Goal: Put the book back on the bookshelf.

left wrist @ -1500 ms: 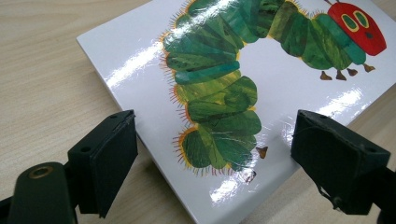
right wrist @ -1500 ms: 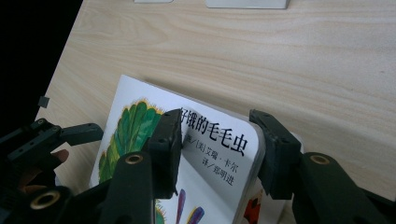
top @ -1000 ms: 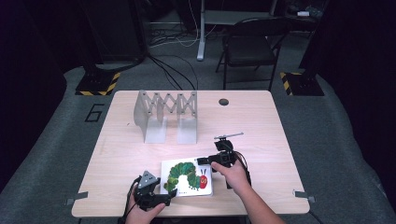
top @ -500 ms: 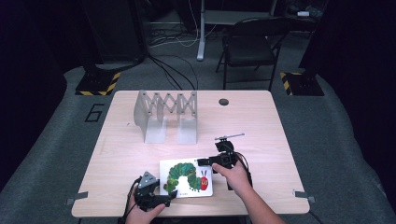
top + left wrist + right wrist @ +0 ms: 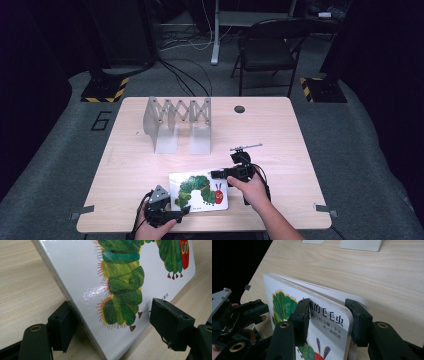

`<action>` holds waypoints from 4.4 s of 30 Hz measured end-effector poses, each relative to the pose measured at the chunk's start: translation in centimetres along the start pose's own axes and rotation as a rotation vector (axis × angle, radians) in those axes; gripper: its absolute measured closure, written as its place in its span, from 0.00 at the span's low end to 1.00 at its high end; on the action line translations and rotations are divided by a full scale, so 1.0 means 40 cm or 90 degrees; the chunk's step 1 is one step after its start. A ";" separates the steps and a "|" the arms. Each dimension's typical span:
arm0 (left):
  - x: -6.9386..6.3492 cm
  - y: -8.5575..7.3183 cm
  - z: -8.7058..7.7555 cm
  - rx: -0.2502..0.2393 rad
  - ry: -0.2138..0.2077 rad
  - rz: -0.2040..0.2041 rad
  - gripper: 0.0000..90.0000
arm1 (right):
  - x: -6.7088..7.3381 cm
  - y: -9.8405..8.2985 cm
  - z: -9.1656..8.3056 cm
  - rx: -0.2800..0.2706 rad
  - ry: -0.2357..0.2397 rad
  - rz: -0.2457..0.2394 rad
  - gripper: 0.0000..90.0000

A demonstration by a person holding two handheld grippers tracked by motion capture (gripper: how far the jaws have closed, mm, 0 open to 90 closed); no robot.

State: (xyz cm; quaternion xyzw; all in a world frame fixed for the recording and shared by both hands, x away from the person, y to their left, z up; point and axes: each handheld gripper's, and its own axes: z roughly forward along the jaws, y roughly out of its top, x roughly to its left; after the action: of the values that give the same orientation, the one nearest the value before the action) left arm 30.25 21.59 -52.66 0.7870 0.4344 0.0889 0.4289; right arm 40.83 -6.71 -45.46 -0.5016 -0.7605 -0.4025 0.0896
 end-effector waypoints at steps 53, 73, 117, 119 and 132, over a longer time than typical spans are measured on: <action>0.052 0.075 -0.038 0.001 0.057 -0.005 0.50 | 0.069 0.017 -0.021 -0.049 0.018 -0.061 0.49; 0.037 0.049 -0.055 0.000 0.056 0.051 0.55 | 0.076 -0.034 -0.043 -0.049 0.040 -0.122 0.47; -0.014 0.030 -0.077 -0.008 0.007 0.162 0.76 | -0.045 -0.147 -0.069 -0.088 -0.051 -0.050 0.53; -0.018 0.027 -0.075 -0.015 0.012 0.159 0.78 | -0.048 -0.147 -0.065 -0.084 -0.051 -0.045 0.53; -0.013 0.028 -0.090 -0.034 0.070 0.147 0.84 | -0.057 -0.148 -0.062 -0.077 -0.055 -0.041 0.53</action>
State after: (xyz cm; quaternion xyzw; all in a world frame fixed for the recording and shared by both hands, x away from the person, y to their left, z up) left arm 28.77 23.05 -49.48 0.8141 0.3613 0.1925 0.4119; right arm 36.31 -11.05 -48.15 -0.4984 -0.7536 -0.4284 0.0136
